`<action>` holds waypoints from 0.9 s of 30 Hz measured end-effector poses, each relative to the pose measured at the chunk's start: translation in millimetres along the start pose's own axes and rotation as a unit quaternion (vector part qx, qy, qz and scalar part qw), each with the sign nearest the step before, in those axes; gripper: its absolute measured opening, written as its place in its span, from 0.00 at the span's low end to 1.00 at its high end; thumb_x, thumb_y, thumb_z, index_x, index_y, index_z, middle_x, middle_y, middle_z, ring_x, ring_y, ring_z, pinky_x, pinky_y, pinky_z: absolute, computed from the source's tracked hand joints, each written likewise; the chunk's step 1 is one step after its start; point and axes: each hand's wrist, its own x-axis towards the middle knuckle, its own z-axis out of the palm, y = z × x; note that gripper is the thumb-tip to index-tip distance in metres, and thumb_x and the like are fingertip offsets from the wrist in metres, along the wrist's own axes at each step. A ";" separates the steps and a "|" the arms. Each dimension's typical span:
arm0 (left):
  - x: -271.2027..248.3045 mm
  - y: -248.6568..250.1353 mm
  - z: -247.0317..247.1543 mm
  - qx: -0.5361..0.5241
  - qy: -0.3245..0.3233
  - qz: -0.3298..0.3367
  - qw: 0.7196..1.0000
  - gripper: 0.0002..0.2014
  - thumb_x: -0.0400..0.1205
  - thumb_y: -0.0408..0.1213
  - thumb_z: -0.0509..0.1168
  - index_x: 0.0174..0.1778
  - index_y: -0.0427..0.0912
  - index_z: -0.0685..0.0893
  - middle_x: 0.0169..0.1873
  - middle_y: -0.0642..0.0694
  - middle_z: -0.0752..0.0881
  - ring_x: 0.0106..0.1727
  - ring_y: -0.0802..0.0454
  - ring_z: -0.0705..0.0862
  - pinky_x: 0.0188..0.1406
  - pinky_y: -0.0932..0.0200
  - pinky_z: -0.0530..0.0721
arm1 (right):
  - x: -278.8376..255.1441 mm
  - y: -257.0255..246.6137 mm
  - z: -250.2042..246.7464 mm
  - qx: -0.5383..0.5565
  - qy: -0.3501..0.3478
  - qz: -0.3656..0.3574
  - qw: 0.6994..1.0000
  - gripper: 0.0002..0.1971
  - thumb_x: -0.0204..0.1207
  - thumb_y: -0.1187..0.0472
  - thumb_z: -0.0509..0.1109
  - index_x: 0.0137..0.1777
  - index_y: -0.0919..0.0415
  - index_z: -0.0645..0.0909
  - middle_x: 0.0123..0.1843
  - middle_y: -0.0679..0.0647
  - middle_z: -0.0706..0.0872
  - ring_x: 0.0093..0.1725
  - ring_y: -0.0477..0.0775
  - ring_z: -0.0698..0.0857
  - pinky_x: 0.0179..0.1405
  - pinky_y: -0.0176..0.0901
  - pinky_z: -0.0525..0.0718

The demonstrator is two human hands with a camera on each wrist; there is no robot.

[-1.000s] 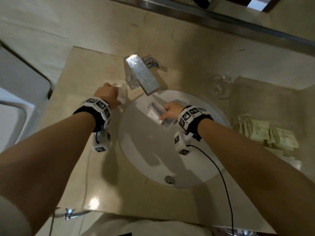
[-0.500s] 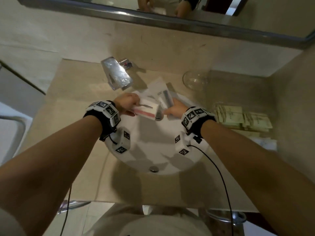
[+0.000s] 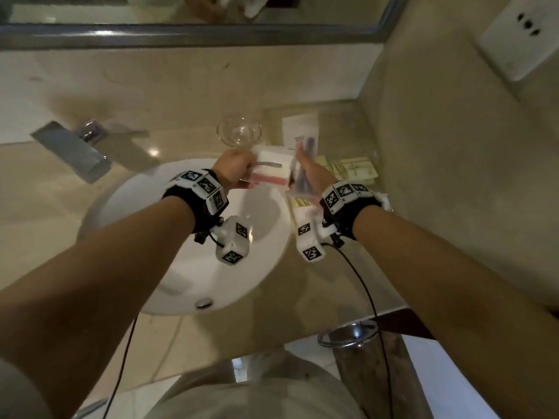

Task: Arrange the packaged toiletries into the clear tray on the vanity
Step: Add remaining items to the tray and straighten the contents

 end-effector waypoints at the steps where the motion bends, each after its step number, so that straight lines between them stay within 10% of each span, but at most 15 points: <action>1: 1.9 0.4 6.2 0.003 0.001 0.003 1.000 0.13 0.79 0.27 0.54 0.30 0.43 0.73 0.27 0.47 0.73 0.18 0.58 0.79 0.22 0.66 0.79 | 0.2 0.1 -3.9 0.000 0.011 0.003 1.000 0.43 0.78 0.32 0.48 0.78 0.70 0.65 0.62 0.62 0.83 0.60 0.57 0.86 0.62 0.47 0.83; 3: 8.3 -0.9 26.3 0.019 -0.012 0.002 1.000 0.13 0.80 0.29 0.54 0.30 0.43 0.73 0.28 0.46 0.74 0.27 0.53 0.78 0.21 0.66 0.80 | 1.1 9.4 -22.9 -0.012 0.037 0.029 0.999 0.54 0.64 0.20 0.51 0.77 0.64 0.68 0.75 0.62 0.74 0.74 0.63 0.74 0.76 0.58 0.70; 7: 10.7 -3.2 54.4 0.023 -0.035 -0.008 0.999 0.07 0.83 0.34 0.55 0.45 0.40 0.79 0.32 0.45 0.78 0.32 0.51 0.79 0.25 0.65 0.84 | 17.1 37.5 -50.8 -0.041 0.024 0.037 0.998 0.38 0.58 0.34 0.77 0.55 0.68 0.84 0.48 0.58 0.88 0.52 0.61 0.87 0.53 0.47 0.85; 10: 11.8 -4.6 68.0 0.034 -0.073 -0.011 0.997 0.07 0.82 0.39 0.61 0.54 0.42 0.80 0.34 0.47 0.80 0.34 0.52 0.80 0.32 0.62 0.83 | 34.9 57.7 -67.8 -0.056 0.060 0.025 0.996 0.57 0.31 0.34 0.84 0.59 0.73 0.83 0.51 0.63 0.89 0.54 0.65 0.88 0.61 0.54 0.84; 15: 18.7 -8.7 84.1 0.121 -0.077 0.021 0.989 0.08 0.77 0.33 0.71 0.34 0.42 0.79 0.32 0.46 0.78 0.34 0.50 0.79 0.36 0.60 0.83 | 12.9 50.5 -82.6 -0.075 0.043 0.035 0.996 0.30 0.62 0.49 0.80 0.53 0.77 0.84 0.44 0.64 0.83 0.45 0.60 0.82 0.51 0.45 0.78; 20: 22.3 -13.8 87.5 0.141 -0.109 0.018 0.984 0.03 0.75 0.29 0.71 0.44 0.36 0.85 0.35 0.44 0.82 0.39 0.49 0.80 0.47 0.53 0.84 | 11.8 54.9 -94.2 -0.039 0.020 0.057 0.997 0.14 0.73 0.58 0.75 0.31 0.61 0.75 0.20 0.48 0.81 0.22 0.46 0.80 0.25 0.29 0.77; 27: 22.4 -14.0 85.1 0.163 -0.138 0.013 0.977 0.13 0.74 0.21 0.69 0.32 0.44 0.80 0.30 0.48 0.79 0.34 0.55 0.80 0.30 0.69 0.84 | 9.8 59.2 -94.7 -0.058 0.084 0.019 0.995 0.07 0.73 0.62 0.75 0.42 0.65 0.81 0.37 0.52 0.84 0.37 0.50 0.82 0.45 0.42 0.81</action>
